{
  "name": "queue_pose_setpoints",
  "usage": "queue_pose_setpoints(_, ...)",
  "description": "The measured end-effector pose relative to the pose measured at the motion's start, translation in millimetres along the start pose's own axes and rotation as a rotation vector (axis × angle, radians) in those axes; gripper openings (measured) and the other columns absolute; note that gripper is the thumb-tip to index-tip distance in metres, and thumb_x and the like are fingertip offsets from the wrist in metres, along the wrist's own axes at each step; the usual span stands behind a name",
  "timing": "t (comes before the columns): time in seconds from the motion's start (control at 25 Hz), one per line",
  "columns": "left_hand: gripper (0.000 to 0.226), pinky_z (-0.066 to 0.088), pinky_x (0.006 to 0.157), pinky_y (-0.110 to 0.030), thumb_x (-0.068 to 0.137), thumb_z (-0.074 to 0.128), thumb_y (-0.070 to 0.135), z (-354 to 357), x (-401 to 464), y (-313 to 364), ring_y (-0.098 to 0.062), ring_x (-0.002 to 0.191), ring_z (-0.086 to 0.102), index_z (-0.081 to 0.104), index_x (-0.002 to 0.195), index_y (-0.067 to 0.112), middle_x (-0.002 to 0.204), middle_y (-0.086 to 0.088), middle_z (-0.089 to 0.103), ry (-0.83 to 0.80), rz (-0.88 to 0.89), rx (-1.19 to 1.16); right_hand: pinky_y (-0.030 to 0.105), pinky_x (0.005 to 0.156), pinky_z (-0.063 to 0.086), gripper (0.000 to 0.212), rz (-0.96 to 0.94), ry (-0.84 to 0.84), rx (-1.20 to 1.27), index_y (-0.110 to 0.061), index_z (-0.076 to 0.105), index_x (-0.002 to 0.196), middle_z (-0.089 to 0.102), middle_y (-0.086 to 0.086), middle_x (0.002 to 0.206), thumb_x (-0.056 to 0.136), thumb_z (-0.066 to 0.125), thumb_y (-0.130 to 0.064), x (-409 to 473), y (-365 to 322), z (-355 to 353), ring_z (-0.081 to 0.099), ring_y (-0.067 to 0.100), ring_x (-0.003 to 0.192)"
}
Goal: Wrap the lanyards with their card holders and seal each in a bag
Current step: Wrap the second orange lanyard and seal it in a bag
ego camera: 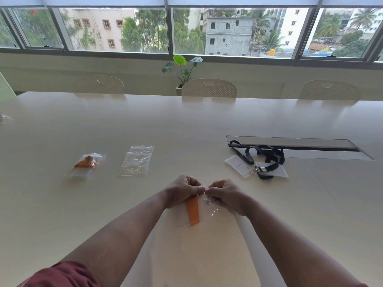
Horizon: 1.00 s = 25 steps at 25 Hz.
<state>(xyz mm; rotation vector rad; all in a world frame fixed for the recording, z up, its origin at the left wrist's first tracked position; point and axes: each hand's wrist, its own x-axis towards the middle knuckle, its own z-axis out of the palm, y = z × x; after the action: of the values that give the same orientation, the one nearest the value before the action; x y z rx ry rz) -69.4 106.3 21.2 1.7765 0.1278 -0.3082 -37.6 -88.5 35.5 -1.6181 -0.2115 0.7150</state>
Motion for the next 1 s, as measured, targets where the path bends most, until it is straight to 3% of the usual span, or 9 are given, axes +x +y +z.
queue_pose_setpoints(0.32,0.029,0.043,0.067,-0.034,0.087,0.076,0.026,1.8,-3.1,3.5,-0.024,0.073,0.053,0.073,0.091,-0.002,0.08,-0.012,0.066,0.0,0.003,0.003,0.016,0.046,0.04,0.019,-0.009,-0.008,0.002,-0.007,0.064,0.075,0.057,0.005,0.061,0.093,0.068,-0.004,1.1,1.0,-1.4,0.05,0.009,0.05)
queue_pose_setpoints(0.76,0.022,0.045,0.067,-0.032,0.094,0.073,0.02,2.0,-6.4,7.6,-0.022,0.073,0.055,0.073,0.094,-0.002,0.08,-0.01,0.067,0.009,0.008,0.04,0.027,0.063,0.045,0.018,0.022,-0.009,-0.002,-0.009,0.065,0.074,0.059,0.008,0.067,0.091,0.071,-0.005,7.5,4.4,-4.7,0.053,0.015,0.06)
queue_pose_setpoints(1.0,0.017,0.044,0.064,-0.03,0.095,0.072,0.017,2.7,-8.4,10.0,-0.024,0.075,0.053,0.074,0.096,0.0,0.083,-0.013,0.065,-0.018,0.019,0.018,0.025,0.059,0.043,0.019,0.01,-0.018,0.01,-0.009,0.064,0.074,0.057,0.008,0.065,0.091,0.07,-0.004,8.3,5.2,-4.0,0.051,0.014,0.058)
